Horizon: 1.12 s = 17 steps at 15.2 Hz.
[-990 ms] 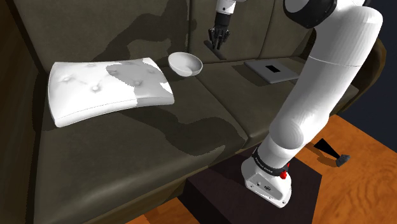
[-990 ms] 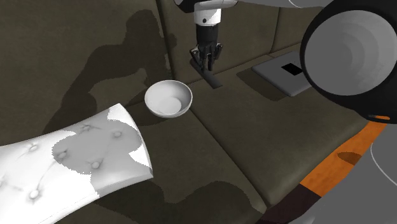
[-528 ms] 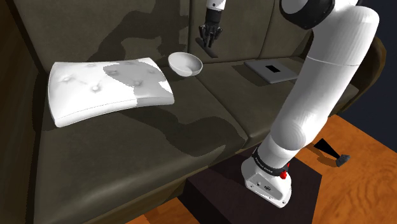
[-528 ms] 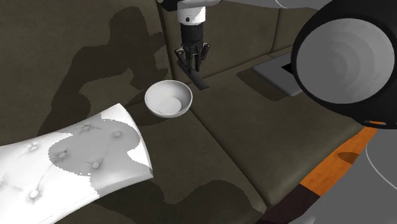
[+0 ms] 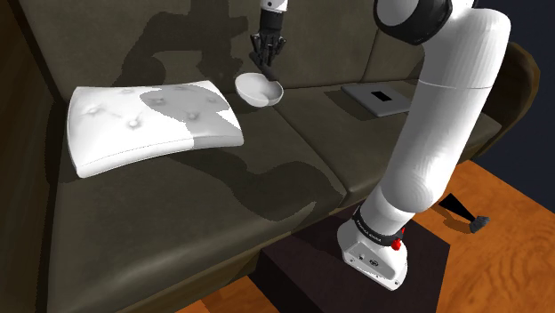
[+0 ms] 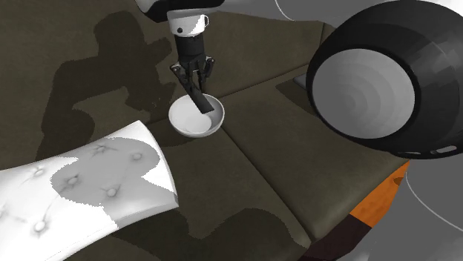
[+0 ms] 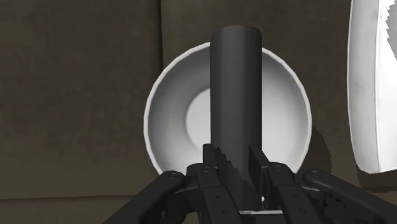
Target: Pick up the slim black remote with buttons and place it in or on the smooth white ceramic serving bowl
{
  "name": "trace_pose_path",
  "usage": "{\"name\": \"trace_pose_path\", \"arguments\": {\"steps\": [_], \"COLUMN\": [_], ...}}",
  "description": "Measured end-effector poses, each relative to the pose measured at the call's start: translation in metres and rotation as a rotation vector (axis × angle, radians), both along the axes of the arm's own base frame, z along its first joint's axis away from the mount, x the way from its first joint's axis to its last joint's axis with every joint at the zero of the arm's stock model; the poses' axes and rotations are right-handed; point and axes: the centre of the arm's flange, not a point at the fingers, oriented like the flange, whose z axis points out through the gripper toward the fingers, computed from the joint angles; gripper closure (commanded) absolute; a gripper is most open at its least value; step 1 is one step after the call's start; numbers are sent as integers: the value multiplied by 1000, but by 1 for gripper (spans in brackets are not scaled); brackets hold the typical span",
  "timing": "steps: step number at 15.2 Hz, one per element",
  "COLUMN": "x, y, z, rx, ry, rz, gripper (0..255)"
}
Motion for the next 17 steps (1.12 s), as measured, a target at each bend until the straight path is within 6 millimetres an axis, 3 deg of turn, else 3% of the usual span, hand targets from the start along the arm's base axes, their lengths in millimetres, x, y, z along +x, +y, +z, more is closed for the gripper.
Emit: {"name": "trace_pose_path", "arguments": {"steps": [11, 17], "x": [5, 4], "y": [6, 6], "z": [-53, -56], "rx": [0, 0], "ry": [0, 0], "rz": [-2, -2], "gripper": [255, 255]}}
